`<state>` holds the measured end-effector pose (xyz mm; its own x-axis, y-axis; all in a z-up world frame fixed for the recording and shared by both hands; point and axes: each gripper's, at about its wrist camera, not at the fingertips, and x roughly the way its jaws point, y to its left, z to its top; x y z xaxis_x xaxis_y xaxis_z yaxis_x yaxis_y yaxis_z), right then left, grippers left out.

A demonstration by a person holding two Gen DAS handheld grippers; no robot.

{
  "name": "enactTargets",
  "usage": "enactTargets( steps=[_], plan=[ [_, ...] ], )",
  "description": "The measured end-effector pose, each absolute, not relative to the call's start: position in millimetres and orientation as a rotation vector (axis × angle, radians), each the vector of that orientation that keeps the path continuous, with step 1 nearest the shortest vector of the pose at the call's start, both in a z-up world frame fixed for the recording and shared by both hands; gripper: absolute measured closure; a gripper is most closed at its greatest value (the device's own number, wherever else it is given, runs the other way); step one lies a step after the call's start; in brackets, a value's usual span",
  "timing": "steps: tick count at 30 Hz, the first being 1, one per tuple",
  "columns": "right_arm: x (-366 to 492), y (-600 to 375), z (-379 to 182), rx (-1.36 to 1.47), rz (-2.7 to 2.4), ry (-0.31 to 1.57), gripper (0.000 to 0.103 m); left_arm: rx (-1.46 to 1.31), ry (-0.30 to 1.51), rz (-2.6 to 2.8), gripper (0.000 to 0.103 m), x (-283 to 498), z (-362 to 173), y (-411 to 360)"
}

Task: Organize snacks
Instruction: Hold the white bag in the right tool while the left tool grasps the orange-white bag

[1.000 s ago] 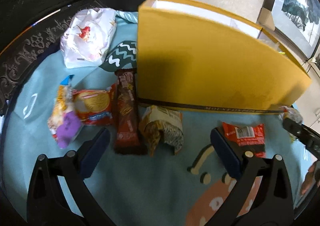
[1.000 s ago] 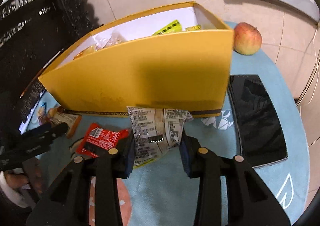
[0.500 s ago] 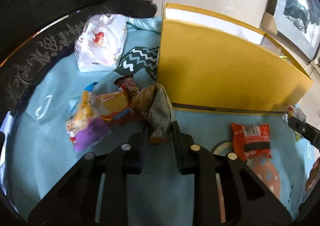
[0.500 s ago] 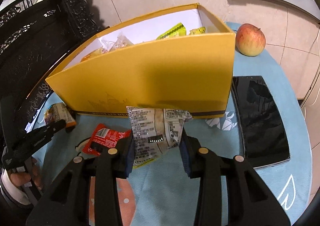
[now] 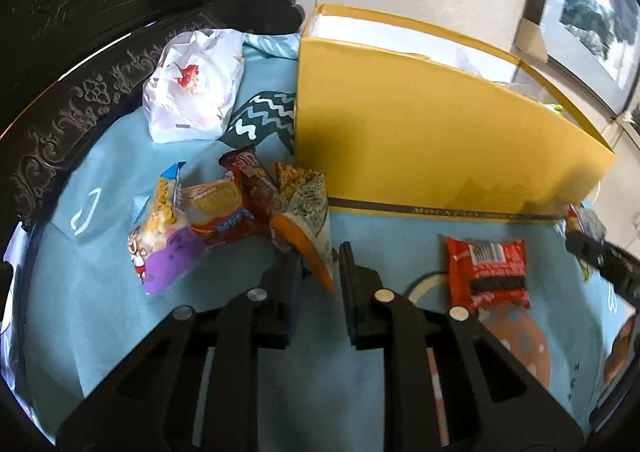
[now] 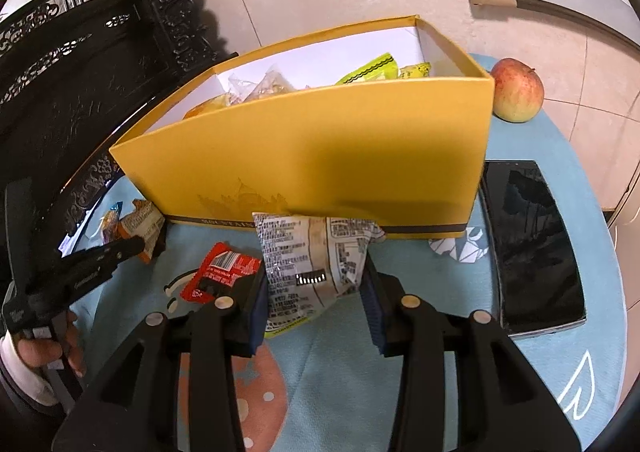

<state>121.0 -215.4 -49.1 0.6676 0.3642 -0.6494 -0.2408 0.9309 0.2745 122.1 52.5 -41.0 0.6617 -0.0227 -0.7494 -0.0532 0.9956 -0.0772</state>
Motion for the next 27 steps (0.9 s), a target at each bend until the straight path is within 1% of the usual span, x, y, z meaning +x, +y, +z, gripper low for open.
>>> enactTargets(
  steps=[1,2,3,4,9,18,19,20,21,22,23,27],
  plan=[
    [121,-215,-49,0.170,0.344,0.769,0.061,-0.095,0.846,0.025,0.071,124,-41,53],
    [122,-214,-50,0.169,0.344,0.771,0.061,-0.091,0.840,0.044,0.044,126,-39,54],
    [121,-214,-50,0.170,0.344,0.772,0.061,-0.085,0.829,0.070,0.034,126,-38,54],
    [121,-214,-50,0.171,0.344,0.773,0.061,-0.074,0.807,0.100,0.030,125,-36,55],
    [121,-211,-50,0.163,0.354,0.776,0.061,-0.051,0.795,0.123,0.030,131,-35,60],
    [123,-204,-55,0.139,0.371,0.801,0.061,-0.028,0.821,0.116,0.030,163,-53,54],
    [123,-203,-55,0.135,0.371,0.804,0.061,-0.018,0.812,0.117,0.034,165,-53,53],
    [123,-203,-56,0.130,0.371,0.806,0.061,-0.011,0.808,0.120,0.047,165,-54,53],
    [123,-202,-56,0.126,0.371,0.808,0.061,0.003,0.803,0.125,0.052,166,-53,52],
    [123,-202,-57,0.124,0.370,0.808,0.061,0.006,0.799,0.124,0.064,165,-53,53],
    [123,-202,-57,0.124,0.370,0.807,0.061,0.004,0.796,0.121,0.067,165,-52,54],
    [121,-204,-56,0.131,0.369,0.796,0.061,-0.024,0.791,0.092,0.068,154,-47,57]
  ],
)
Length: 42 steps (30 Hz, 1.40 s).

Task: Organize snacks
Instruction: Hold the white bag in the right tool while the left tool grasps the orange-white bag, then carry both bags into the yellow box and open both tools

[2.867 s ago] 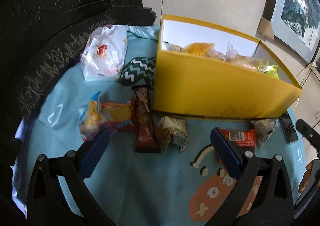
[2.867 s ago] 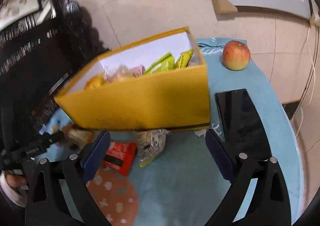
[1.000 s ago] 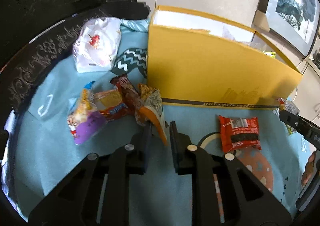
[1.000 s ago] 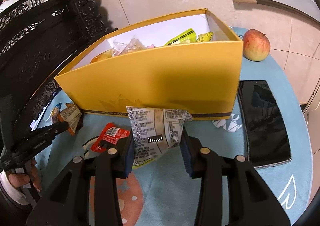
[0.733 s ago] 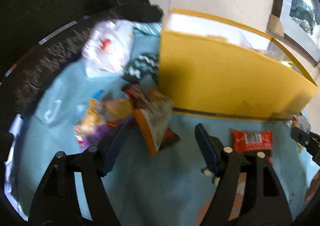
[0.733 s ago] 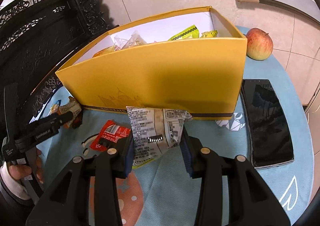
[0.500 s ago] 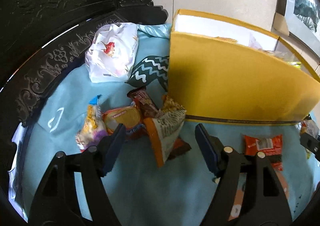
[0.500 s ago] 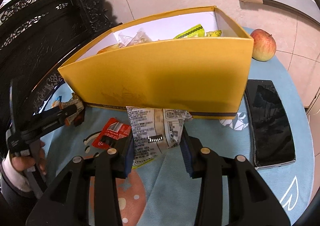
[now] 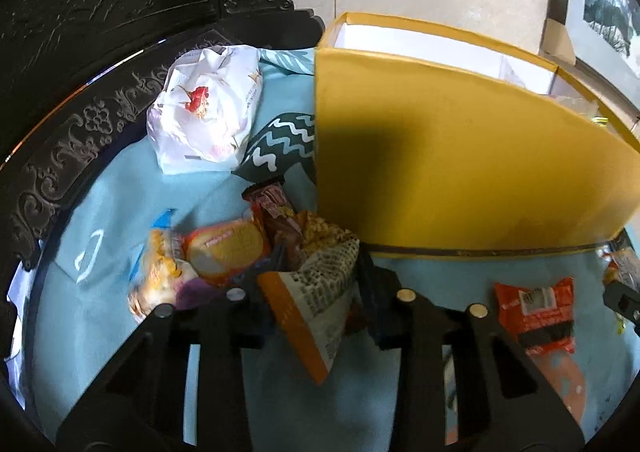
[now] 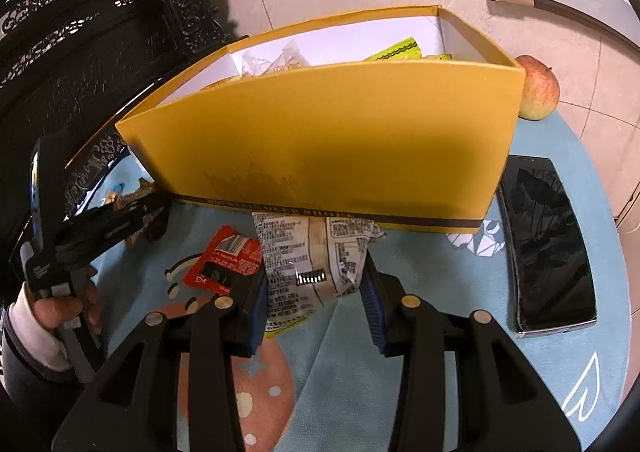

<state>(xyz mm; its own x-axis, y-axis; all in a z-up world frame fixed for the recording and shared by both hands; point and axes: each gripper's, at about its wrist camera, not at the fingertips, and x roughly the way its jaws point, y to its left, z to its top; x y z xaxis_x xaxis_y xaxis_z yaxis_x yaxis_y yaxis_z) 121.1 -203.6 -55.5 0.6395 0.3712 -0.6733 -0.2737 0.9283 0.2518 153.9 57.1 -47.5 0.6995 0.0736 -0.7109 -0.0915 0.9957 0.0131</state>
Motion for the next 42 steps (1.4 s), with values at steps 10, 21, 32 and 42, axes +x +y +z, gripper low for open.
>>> enactTargets(
  steps=[10,21,32,42],
  plan=[
    [114,-211,-43,0.160,0.380,0.746,0.061,-0.036,0.734,0.029,0.068,113,-14,52],
    [101,-218,16,0.143,0.376,0.597,0.061,-0.046,0.630,-0.119,0.068,114,59,21],
    [183,-221,55,0.199,0.269,0.519,0.031,-0.032,0.615,-0.137,0.017,212,91,-15],
    [171,-243,36,0.325,0.269,0.535,0.011,0.094,0.618,-0.080,0.002,204,79,-9]
  ],
)
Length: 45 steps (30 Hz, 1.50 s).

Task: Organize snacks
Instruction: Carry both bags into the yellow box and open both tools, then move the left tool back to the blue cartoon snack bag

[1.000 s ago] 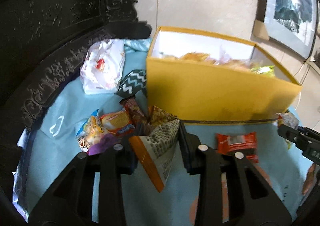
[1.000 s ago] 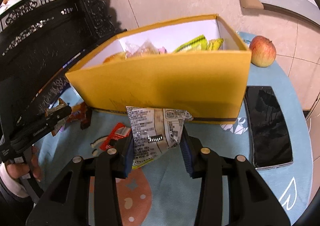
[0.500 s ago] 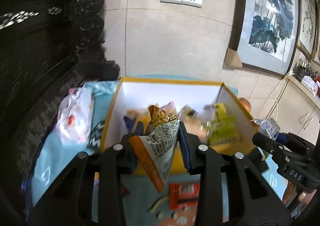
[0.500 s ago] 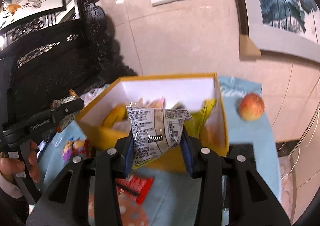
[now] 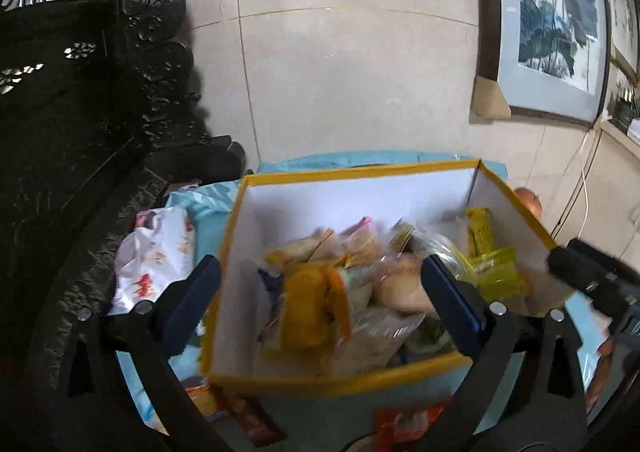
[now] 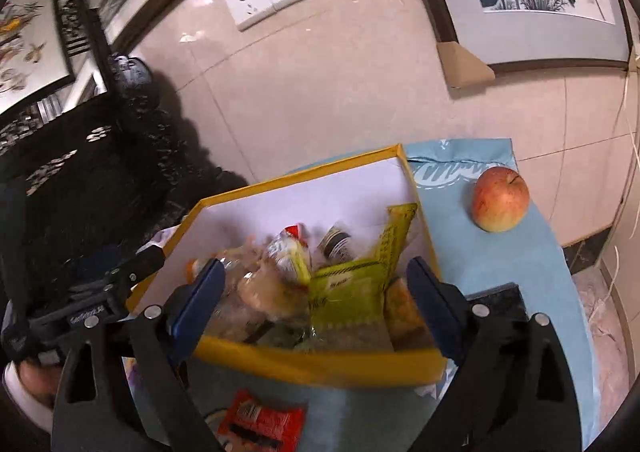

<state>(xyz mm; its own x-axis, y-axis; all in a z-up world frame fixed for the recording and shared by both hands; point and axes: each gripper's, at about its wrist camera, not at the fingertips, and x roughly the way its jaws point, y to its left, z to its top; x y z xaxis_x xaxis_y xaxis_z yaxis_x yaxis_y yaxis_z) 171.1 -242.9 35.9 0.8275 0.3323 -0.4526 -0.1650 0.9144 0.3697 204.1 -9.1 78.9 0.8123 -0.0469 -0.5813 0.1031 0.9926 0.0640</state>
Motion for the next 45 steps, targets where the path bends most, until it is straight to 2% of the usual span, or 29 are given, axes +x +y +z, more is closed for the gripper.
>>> enactTargets(
  steps=[11,21,25,42,43,45],
  plan=[
    [128,-256,33,0.328,0.315,0.538,0.008,-0.002,0.675,0.044,0.002,158,79,64],
    [114,-253,6,0.335,0.324,0.589,0.006,-0.038,0.806,0.173,0.002,146,26,96],
    [116,-262,-7,0.369,0.327,0.620,0.006,-0.134,0.861,0.325,0.002,149,2,119],
    [116,-240,-15,0.320,0.366,0.660,0.006,-0.410,0.873,0.592,0.002,137,-54,162],
    [116,-240,-15,0.319,0.366,0.659,0.006,-0.422,0.870,0.581,0.003,137,-55,162],
    [116,-239,-15,0.316,0.369,0.662,0.006,-0.424,0.854,0.538,0.011,134,-55,157]
  ],
)
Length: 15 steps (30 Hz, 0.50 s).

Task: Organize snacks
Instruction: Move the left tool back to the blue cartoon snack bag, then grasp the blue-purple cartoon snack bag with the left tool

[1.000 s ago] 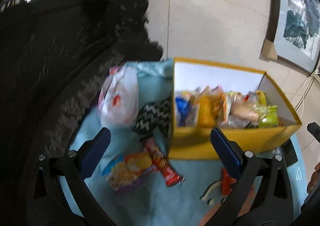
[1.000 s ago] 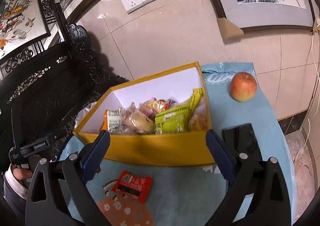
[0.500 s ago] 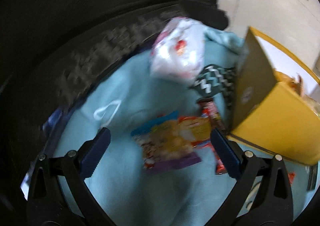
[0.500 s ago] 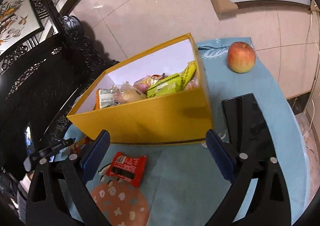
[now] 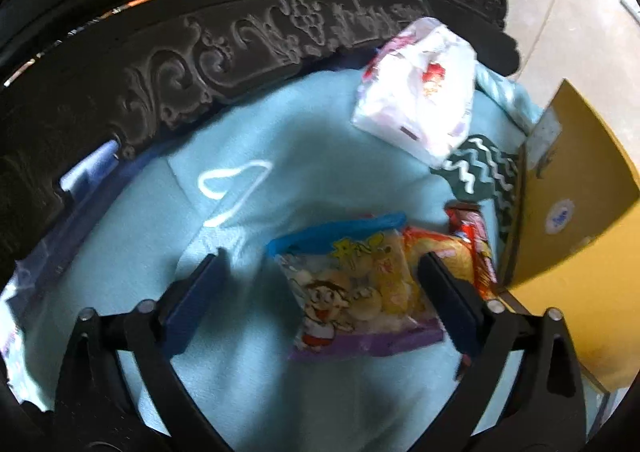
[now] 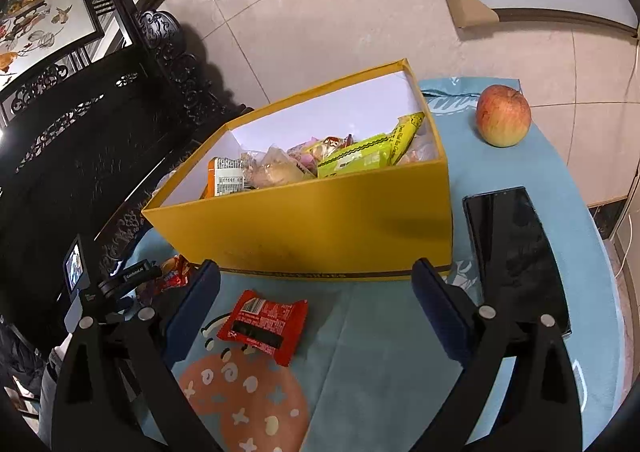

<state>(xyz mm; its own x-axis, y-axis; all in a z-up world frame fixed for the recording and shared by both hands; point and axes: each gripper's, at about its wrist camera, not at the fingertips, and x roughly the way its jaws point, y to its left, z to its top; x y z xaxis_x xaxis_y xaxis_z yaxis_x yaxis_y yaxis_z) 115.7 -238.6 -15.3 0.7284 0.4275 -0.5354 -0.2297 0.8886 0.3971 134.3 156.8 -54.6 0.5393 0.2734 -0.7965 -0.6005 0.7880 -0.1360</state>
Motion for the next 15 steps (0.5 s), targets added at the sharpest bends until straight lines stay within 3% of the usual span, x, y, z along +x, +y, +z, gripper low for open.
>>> enactTargets(
  steps=[3,4,5,7,15],
  plan=[
    [116,-235,-16,0.308,0.374,0.667,0.006,-0.318,0.841,0.464,0.032,133,-49,136],
    [115,-233,-16,0.305,0.374,0.668,0.006,-0.305,0.859,0.396,0.045,133,-48,128],
    [115,-233,-17,0.302,0.375,0.670,0.006,-0.294,0.865,0.362,0.048,132,-48,121],
    [115,-231,-18,0.295,0.378,0.674,0.006,-0.264,0.958,0.260,0.050,134,-58,102],
    [114,-224,-22,0.272,0.390,0.686,0.006,-0.286,0.929,0.276,0.048,125,-51,111]
  ],
)
